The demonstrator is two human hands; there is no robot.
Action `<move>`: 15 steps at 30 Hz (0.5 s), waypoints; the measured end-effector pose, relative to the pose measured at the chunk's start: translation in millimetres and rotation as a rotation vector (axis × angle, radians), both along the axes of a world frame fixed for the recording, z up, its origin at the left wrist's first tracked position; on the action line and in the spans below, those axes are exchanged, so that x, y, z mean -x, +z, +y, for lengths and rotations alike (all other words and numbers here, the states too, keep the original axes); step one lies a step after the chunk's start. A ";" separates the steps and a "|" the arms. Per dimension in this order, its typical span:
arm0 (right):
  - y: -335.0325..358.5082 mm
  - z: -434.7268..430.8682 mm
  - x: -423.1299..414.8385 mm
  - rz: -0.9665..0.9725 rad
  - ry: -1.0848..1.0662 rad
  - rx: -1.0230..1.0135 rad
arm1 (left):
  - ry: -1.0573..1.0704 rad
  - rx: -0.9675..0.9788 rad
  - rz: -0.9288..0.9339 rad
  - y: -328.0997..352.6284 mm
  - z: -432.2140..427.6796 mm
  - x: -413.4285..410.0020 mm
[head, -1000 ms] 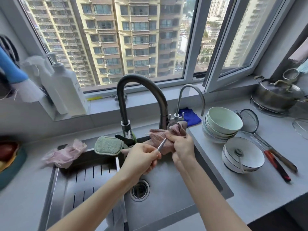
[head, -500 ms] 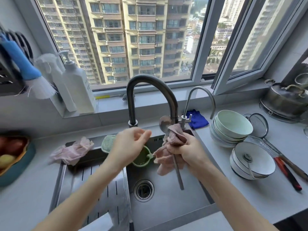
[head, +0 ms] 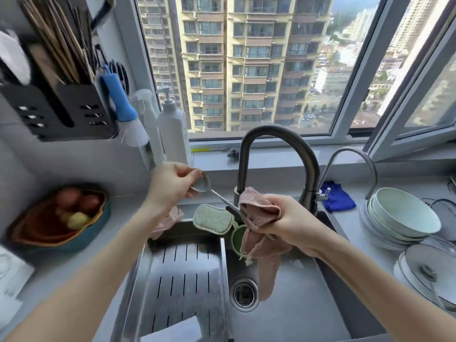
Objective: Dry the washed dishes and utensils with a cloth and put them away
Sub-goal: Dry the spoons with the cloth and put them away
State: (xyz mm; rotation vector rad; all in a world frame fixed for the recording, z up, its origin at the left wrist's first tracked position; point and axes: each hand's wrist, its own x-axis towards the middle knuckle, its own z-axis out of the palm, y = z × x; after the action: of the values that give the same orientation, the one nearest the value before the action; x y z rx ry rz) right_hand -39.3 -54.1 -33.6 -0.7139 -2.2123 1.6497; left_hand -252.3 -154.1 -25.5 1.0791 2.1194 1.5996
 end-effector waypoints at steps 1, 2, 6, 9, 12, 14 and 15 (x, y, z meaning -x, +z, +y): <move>2.8 -2.4 10.3 0.008 0.003 -0.052 | 0.035 -0.005 0.001 1.6 -5.6 13.3; 5.7 -3.6 20.4 0.013 0.006 -0.108 | 0.097 -0.021 -0.009 3.4 -12.3 30.8; 17.6 -1.5 58.3 0.010 -0.027 -0.221 | 0.461 -0.161 -0.088 18.6 -63.5 119.1; 29.3 -9.2 105.4 0.031 -0.020 -0.251 | 0.489 -0.230 -0.061 31.3 -93.4 154.8; 47.5 -20.3 159.4 0.004 0.059 -0.119 | 0.511 -0.260 0.039 54.8 -115.8 179.7; 64.3 -22.9 186.8 -0.051 0.127 0.029 | 0.556 -0.287 0.096 76.6 -135.9 201.7; 72.7 -24.3 197.2 -0.063 0.179 0.128 | 0.572 -0.298 0.123 87.9 -146.3 212.7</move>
State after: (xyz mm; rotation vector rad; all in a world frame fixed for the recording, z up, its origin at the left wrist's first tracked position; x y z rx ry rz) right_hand -236.5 -78.3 39.1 -0.6230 -2.2896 1.8938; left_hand -465.0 -300.4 62.4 0.6867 2.4790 2.2087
